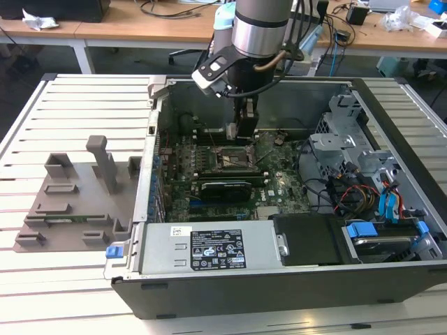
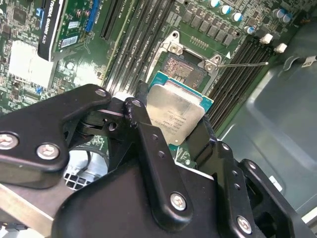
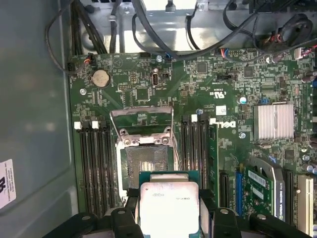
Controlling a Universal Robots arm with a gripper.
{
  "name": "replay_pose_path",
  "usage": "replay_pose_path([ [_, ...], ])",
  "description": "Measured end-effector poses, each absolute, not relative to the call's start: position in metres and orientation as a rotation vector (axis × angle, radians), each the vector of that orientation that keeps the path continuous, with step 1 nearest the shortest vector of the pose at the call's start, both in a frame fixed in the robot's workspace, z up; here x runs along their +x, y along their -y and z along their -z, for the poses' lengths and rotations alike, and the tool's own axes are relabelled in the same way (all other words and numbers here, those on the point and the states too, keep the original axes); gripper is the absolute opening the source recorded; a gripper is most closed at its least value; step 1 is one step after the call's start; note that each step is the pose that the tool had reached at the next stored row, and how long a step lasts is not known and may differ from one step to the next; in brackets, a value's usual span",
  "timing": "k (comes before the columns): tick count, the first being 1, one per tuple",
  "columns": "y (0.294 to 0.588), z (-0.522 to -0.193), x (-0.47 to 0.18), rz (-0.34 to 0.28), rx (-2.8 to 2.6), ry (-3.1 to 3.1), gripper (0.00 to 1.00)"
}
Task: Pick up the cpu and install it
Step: 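Place the cpu into insertion slot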
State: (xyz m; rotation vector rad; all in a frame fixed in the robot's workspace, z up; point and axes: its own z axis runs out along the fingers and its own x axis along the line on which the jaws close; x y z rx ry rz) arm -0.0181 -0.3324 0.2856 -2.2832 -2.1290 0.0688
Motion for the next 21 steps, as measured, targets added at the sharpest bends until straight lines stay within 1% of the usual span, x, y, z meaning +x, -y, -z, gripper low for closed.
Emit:
replay_pose_path([
  [21, 0.3325, -0.2854, -0.0181, -0.067, -2.424, 1.963, 0.55],
])
